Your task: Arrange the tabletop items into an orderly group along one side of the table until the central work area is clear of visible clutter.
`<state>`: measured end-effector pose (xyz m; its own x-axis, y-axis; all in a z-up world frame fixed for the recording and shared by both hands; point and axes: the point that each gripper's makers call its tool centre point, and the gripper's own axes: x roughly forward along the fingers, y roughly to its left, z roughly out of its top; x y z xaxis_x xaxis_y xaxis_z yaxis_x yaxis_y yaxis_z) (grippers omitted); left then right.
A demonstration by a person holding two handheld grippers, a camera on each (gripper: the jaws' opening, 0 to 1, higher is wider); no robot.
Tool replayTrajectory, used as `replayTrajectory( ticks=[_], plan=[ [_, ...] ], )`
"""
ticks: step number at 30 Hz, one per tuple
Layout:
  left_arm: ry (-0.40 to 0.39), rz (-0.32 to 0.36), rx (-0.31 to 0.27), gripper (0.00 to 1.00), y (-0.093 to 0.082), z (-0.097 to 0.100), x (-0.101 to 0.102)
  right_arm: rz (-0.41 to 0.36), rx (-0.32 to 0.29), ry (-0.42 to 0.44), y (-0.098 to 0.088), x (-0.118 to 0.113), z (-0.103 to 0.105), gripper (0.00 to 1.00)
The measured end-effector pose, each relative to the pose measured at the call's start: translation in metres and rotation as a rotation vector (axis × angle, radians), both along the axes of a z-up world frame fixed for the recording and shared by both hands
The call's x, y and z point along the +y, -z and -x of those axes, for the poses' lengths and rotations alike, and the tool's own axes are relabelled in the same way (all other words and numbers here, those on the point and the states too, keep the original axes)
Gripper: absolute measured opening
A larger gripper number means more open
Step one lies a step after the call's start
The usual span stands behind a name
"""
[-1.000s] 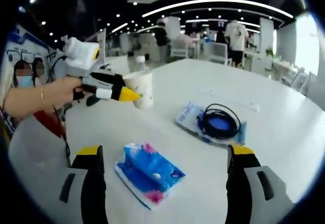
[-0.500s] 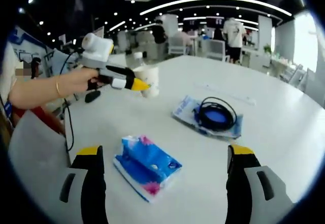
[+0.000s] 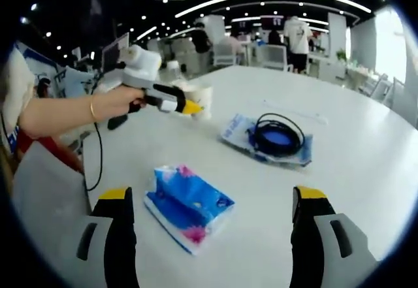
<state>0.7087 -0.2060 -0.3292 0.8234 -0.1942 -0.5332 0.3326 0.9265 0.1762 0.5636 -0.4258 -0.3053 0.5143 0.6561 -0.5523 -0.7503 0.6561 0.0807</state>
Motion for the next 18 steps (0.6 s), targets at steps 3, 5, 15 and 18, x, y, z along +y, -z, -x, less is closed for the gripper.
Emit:
replayTrajectory(
  ticks=[3, 5, 15, 18],
  plan=[
    [-0.002, 0.014, 0.006, 0.37, 0.005, -0.001, 0.001, -0.002, -0.002, 0.009, 0.002, -0.001, -0.002, 0.99],
    [-0.003, 0.006, 0.014, 0.37, 0.009, -0.002, 0.003, -0.004, -0.002, 0.010, 0.004, -0.001, -0.002, 0.99],
    [-0.061, 0.020, 0.024, 0.37, 0.021, -0.012, 0.012, -0.020, 0.043, 0.017, 0.012, 0.002, 0.001, 0.95],
    [-0.066, 0.031, 0.031, 0.36, 0.025, -0.013, 0.012, -0.015, 0.044, 0.006, 0.014, 0.007, 0.002, 0.95]
  ],
)
